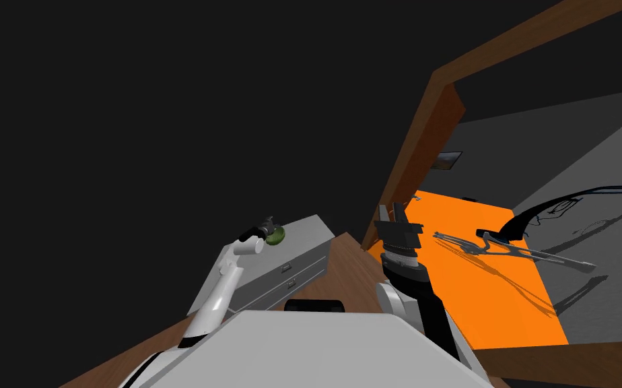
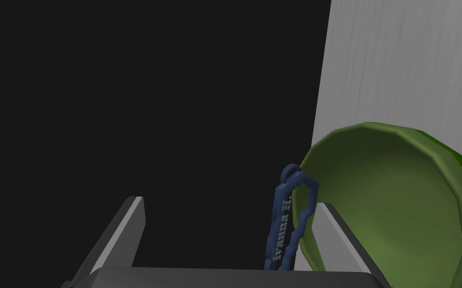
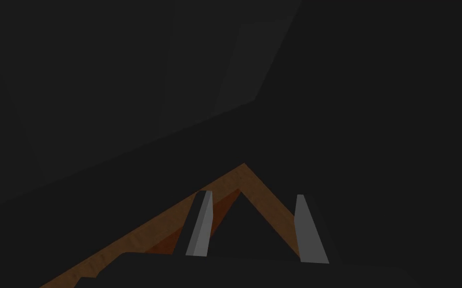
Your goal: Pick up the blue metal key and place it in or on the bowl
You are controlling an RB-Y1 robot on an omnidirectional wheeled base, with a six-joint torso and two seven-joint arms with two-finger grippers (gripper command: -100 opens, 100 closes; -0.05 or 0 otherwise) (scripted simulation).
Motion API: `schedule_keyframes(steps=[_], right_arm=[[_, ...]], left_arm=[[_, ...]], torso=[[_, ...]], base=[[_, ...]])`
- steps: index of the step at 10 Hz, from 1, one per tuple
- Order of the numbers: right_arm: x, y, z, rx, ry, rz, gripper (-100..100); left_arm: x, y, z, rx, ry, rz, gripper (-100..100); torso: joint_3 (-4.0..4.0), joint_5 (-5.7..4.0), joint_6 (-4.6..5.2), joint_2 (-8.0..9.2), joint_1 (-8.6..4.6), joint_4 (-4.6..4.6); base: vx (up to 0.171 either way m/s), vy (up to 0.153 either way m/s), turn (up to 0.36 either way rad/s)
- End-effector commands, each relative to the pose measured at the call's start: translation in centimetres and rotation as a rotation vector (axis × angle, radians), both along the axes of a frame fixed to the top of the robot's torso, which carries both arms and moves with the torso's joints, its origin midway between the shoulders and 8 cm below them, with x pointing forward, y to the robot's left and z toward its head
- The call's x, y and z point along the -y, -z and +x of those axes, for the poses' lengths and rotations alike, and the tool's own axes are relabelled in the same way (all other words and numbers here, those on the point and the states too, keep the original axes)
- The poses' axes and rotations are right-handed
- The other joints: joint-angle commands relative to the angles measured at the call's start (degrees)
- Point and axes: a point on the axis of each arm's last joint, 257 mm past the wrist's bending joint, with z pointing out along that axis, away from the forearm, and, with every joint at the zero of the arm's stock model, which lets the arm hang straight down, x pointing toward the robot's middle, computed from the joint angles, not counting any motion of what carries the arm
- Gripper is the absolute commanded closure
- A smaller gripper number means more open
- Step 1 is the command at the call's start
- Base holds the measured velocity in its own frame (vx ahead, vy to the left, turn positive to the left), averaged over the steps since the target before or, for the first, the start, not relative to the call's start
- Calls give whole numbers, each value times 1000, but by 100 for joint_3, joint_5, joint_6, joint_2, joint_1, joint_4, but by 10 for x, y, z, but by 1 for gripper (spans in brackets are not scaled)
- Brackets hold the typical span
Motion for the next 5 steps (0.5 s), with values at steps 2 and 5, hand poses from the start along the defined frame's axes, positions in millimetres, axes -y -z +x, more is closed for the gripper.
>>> schedule_keyframes(steps=[2, 5], right_arm=[[0, 0, 0, 0, 0, 0, 0], [0, 0, 0, 0, 0, 0, 0]], left_arm=[[-2, -14, -2, -1, 4, 1, -100], [-2, -17, -3, -1, 5, 1, 0]], torso=[[0, 0, 0, 0, 0, 0], [0, 1, 0, 1, 3, 0]], base=[[8, -16, 15], [5, -8, 6]])
